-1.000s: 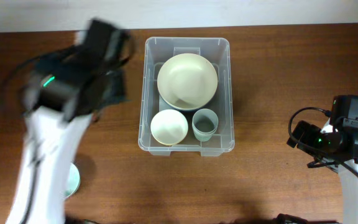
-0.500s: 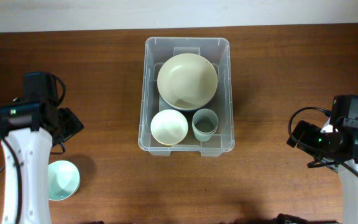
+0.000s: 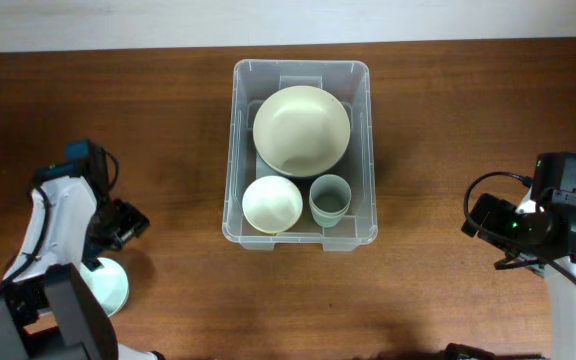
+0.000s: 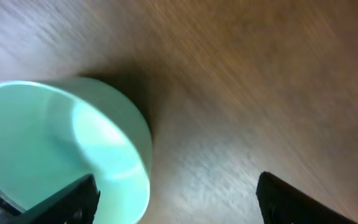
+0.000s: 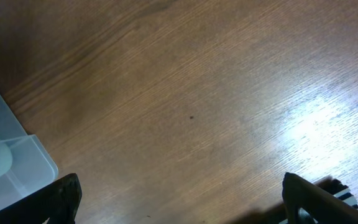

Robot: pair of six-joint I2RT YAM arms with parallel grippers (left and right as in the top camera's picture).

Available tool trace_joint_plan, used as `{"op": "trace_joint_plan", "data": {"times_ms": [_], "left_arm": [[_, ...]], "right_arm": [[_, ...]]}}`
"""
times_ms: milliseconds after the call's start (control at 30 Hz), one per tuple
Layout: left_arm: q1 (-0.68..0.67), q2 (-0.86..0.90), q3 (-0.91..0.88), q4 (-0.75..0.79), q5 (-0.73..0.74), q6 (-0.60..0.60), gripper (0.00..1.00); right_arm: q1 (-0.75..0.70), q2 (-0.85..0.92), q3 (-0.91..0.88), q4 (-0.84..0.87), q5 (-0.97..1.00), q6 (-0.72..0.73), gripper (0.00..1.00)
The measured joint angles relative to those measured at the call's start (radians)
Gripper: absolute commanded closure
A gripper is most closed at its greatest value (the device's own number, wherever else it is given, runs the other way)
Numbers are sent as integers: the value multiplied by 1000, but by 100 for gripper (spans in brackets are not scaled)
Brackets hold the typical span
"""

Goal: Pack container
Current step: 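Move the left gripper to the light blue bowl and grasp its rim, then carry the light blue bowl toward the bin with the left gripper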

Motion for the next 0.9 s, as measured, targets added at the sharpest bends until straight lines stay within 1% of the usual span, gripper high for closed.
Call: {"op": "trace_joint_plan", "data": {"times_ms": [133,167,200,233,267,300,367,467,500,600,767,900], "left_arm": [[34,1,-129,96,20,-7,17],[39,1,-143,105,23,-7,19],[41,1,-163,124,27,-7,22],[41,1,-167,129,31,-7,28],[41,1,-169,136,34,-11,42],[41,1,-169,146,35,-10,53],[41,1,-169,167,38,-7,71],[41,1,-169,195,38,2,90],[41,1,-169,200,40,2,94],[41,1,-169,209,41,4,99],[41,1,-161,201,34,10,99],[16,-1,-76,95,38,25,99]], "right_arm": [[0,0,0,1,0,0,1],[0,0,0,1,0,0,1],[0,0,0,0,0,0,1],[0,0,0,1,0,0,1],[0,0,0,0,0,0,1],[0,0,0,0,0,0,1],[0,0,0,0,0,0,1],[0,0,0,0,0,0,1],[0,0,0,0,0,0,1],[0,0,0,0,0,0,1],[0,0,0,0,0,0,1],[0,0,0,5,0,0,1]]}}
